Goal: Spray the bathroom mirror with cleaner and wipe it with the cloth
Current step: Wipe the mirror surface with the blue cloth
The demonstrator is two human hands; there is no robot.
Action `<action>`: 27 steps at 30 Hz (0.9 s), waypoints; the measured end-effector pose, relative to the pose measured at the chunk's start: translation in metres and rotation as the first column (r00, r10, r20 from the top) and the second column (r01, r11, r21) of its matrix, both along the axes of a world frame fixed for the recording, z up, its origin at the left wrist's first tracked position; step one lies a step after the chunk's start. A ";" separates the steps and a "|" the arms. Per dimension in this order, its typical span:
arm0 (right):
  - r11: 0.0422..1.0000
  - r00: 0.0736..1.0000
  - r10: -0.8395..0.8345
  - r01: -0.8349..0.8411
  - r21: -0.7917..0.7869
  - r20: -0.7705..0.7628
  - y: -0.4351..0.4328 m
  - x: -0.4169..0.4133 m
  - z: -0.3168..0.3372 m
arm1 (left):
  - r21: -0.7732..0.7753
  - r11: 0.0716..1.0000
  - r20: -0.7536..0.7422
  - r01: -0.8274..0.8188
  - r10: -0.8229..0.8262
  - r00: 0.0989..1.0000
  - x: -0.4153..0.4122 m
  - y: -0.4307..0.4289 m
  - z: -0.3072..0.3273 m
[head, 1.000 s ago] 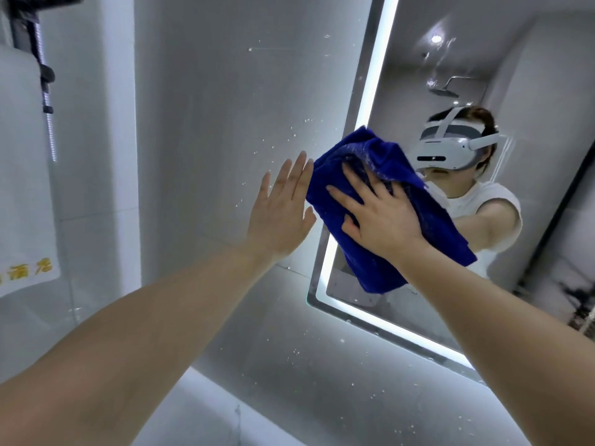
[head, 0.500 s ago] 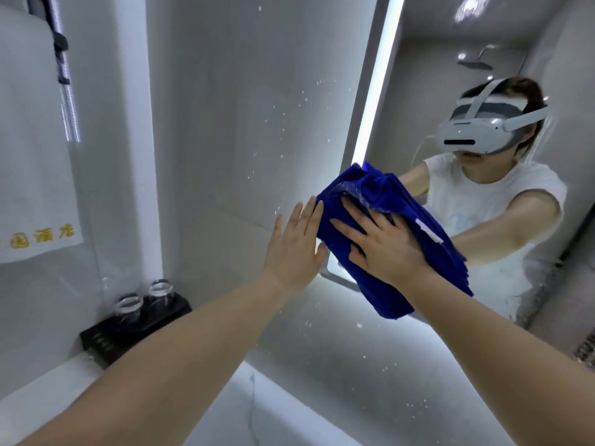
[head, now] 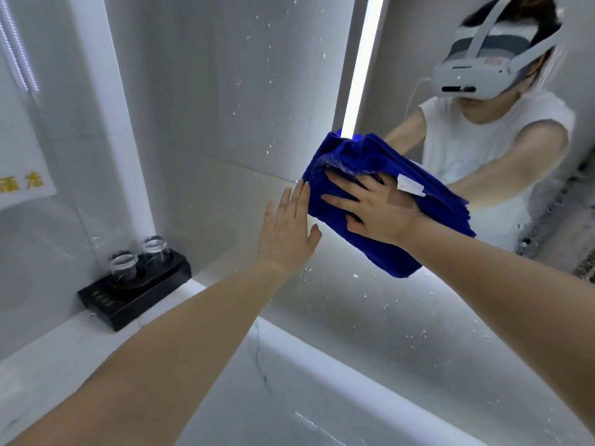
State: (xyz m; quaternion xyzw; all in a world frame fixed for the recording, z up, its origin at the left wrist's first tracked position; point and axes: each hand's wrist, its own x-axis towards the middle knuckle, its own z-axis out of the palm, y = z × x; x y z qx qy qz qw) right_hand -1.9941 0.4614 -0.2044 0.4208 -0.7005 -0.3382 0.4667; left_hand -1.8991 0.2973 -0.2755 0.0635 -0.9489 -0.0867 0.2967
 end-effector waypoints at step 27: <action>0.998 0.990 0.064 -0.065 -0.001 0.124 0.116 0.012 0.098 | -0.141 0.985 -0.143 0.097 -0.118 0.983 -0.001 0.079 0.097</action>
